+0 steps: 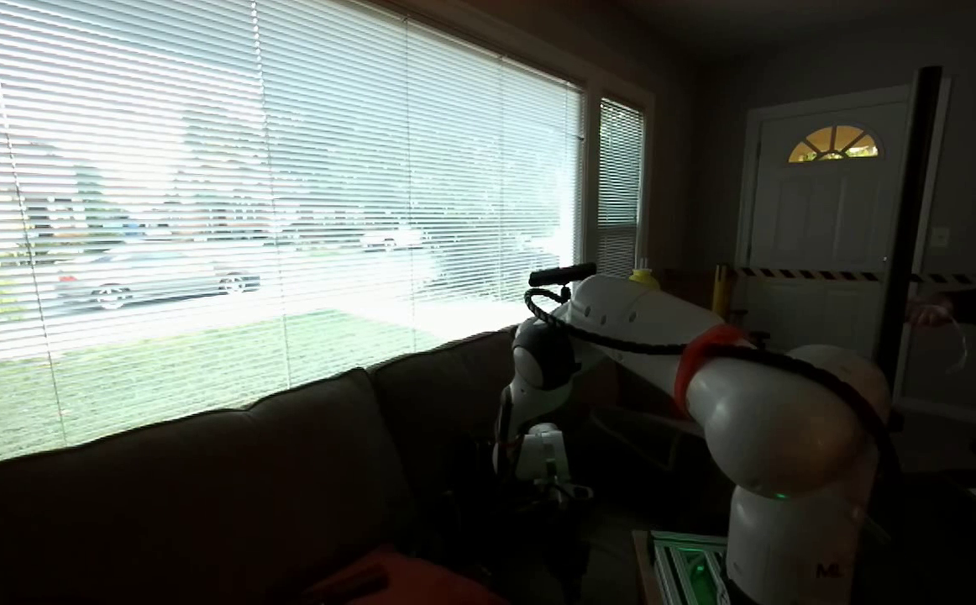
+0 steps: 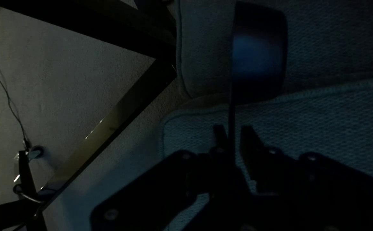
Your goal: Take the black object off of the armrest and the place item on the couch and place them on the pillow
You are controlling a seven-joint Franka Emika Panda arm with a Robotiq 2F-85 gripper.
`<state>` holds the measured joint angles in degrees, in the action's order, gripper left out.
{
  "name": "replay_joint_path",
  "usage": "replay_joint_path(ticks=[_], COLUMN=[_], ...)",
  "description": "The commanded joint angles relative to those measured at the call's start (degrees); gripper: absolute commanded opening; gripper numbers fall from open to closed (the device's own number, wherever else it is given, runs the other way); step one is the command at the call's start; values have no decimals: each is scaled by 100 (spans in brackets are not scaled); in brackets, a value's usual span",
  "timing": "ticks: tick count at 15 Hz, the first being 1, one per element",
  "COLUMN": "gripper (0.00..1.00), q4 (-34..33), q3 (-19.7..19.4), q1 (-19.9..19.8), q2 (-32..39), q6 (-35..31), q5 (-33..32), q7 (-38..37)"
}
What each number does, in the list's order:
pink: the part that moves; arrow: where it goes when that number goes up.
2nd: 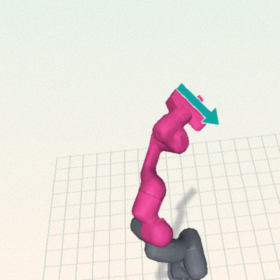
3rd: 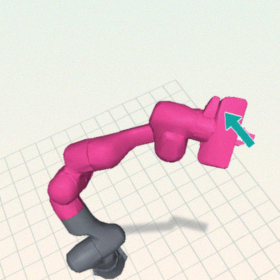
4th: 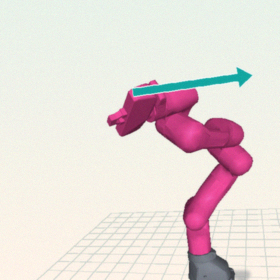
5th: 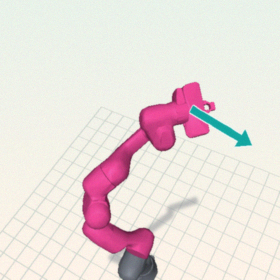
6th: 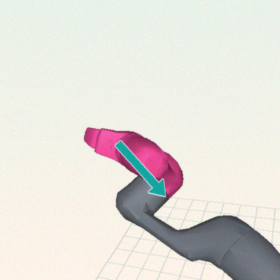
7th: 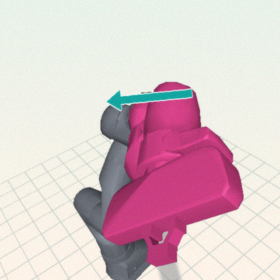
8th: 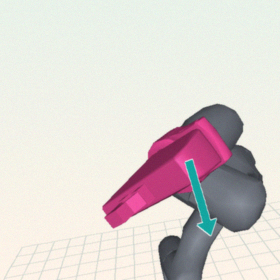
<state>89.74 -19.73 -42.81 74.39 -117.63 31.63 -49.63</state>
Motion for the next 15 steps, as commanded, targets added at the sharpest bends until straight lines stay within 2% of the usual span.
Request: replay_joint_path(ticks=[1, 7, 15], gripper=[0, 1, 1], q4=[-63, -157, -1006], q3=[40, 173, 457], q1=[-37, -286, -1146], q2=[18, -49, 256], q6=[89, 207, 1304], q5=[-84, 114, 604], q7=[-3, 71, -171])
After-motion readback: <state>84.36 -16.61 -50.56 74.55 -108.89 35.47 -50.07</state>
